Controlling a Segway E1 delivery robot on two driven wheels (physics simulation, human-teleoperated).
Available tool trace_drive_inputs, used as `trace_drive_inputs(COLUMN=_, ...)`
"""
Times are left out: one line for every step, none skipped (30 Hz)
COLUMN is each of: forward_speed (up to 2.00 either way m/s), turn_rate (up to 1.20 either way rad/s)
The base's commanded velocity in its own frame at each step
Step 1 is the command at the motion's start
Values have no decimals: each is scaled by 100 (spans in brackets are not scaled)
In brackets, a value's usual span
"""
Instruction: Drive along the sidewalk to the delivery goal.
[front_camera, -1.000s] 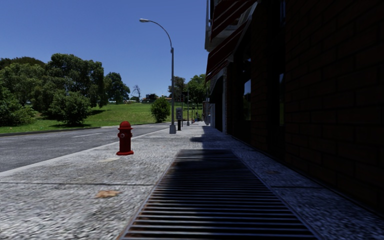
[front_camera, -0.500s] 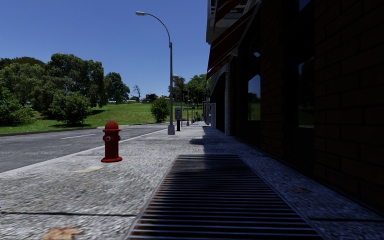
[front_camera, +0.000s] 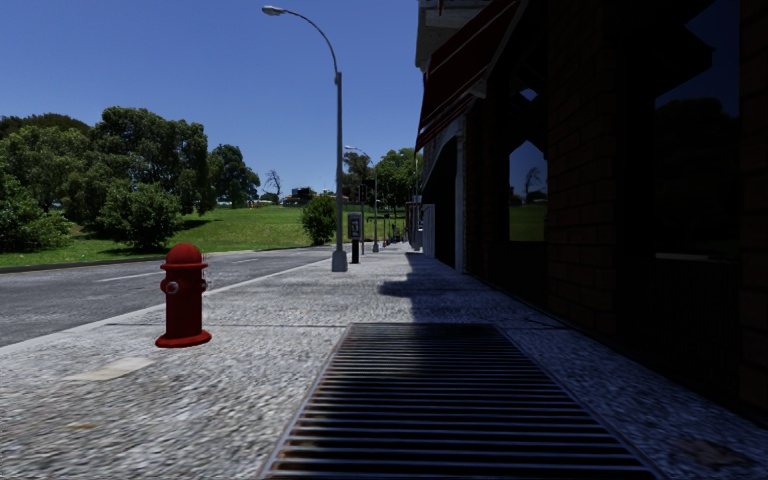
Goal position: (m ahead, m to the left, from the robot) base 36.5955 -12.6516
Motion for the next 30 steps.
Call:
trace_drive_inputs(forward_speed=149, turn_rate=0)
trace_drive_inputs(forward_speed=149, turn_rate=0)
trace_drive_inputs(forward_speed=149, turn_rate=0)
trace_drive_inputs(forward_speed=149, turn_rate=0)
trace_drive_inputs(forward_speed=149, turn_rate=0)
trace_drive_inputs(forward_speed=149, turn_rate=0)
trace_drive_inputs(forward_speed=149, turn_rate=0)
trace_drive_inputs(forward_speed=149, turn_rate=0)
trace_drive_inputs(forward_speed=149, turn_rate=0)
trace_drive_inputs(forward_speed=149, turn_rate=0)
trace_drive_inputs(forward_speed=149, turn_rate=0)
trace_drive_inputs(forward_speed=149, turn_rate=0)
trace_drive_inputs(forward_speed=149, turn_rate=0)
trace_drive_inputs(forward_speed=149, turn_rate=0)
trace_drive_inputs(forward_speed=149, turn_rate=0)
trace_drive_inputs(forward_speed=149, turn_rate=0)
trace_drive_inputs(forward_speed=149, turn_rate=0)
trace_drive_inputs(forward_speed=149, turn_rate=0)
trace_drive_inputs(forward_speed=149, turn_rate=0)
trace_drive_inputs(forward_speed=149, turn_rate=0)
trace_drive_inputs(forward_speed=149, turn_rate=0)
trace_drive_inputs(forward_speed=149, turn_rate=0)
trace_drive_inputs(forward_speed=149, turn_rate=0)
trace_drive_inputs(forward_speed=149, turn_rate=0)
trace_drive_inputs(forward_speed=149, turn_rate=0)
trace_drive_inputs(forward_speed=149, turn_rate=0)
trace_drive_inputs(forward_speed=149, turn_rate=0)
trace_drive_inputs(forward_speed=149, turn_rate=0)
trace_drive_inputs(forward_speed=149, turn_rate=0)
trace_drive_inputs(forward_speed=149, turn_rate=0)
